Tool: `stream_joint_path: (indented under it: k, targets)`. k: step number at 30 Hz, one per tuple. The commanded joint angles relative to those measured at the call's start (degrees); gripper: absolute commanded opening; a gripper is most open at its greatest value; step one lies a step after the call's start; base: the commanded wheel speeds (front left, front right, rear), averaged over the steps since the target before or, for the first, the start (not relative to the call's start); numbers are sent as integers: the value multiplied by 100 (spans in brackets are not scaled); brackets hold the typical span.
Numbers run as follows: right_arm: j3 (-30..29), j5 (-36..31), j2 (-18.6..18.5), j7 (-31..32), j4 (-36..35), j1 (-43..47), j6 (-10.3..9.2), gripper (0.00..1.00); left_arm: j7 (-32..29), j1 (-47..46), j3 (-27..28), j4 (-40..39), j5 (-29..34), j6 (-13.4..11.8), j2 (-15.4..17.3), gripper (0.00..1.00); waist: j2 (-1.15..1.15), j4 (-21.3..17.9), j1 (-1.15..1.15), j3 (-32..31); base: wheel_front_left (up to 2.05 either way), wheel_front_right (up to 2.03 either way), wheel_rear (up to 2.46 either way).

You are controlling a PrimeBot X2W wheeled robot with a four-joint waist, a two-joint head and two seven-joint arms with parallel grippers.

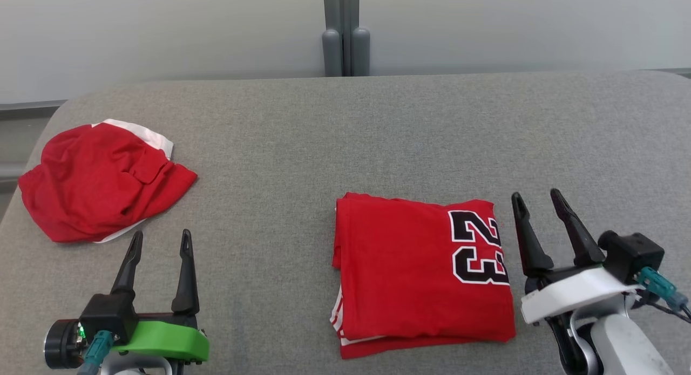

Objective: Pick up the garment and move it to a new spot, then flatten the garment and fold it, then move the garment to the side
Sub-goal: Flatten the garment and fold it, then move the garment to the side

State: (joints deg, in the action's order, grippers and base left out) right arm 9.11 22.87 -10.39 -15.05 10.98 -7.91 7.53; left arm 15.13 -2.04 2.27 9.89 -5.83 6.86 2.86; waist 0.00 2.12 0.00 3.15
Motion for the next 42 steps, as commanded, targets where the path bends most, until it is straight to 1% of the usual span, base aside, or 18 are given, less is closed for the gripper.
stream_joint_path:
  k: [1,8,18,23,31,42]
  targets:
    - [-102,-62,42,-16,-114,214,-9,100,0,58,10,-12,25,-21,8,100,0,-6,0,-2,0,0,0]
    - [-494,-243,260,-16,-517,903,-9,100,1,149,6,-16,10,-14,8,100,0,-13,0,-21,0,0,0]
    - [-691,-595,371,-17,-817,1352,-9,100,1,424,58,-63,66,-39,8,100,0,-113,0,-234,0,0,0]
    - [-751,-673,401,-17,-851,1475,-9,100,1,513,59,-43,115,-27,8,100,0,-113,0,-317,0,0,0]
    - [-813,-764,400,-17,-798,1574,-9,100,1,562,112,-3,255,-96,78,100,0,-79,0,-412,0,0,0]
    - [-791,-847,413,-17,-689,1564,-9,100,1,622,246,94,160,-125,147,100,0,-58,0,-472,0,0,0]
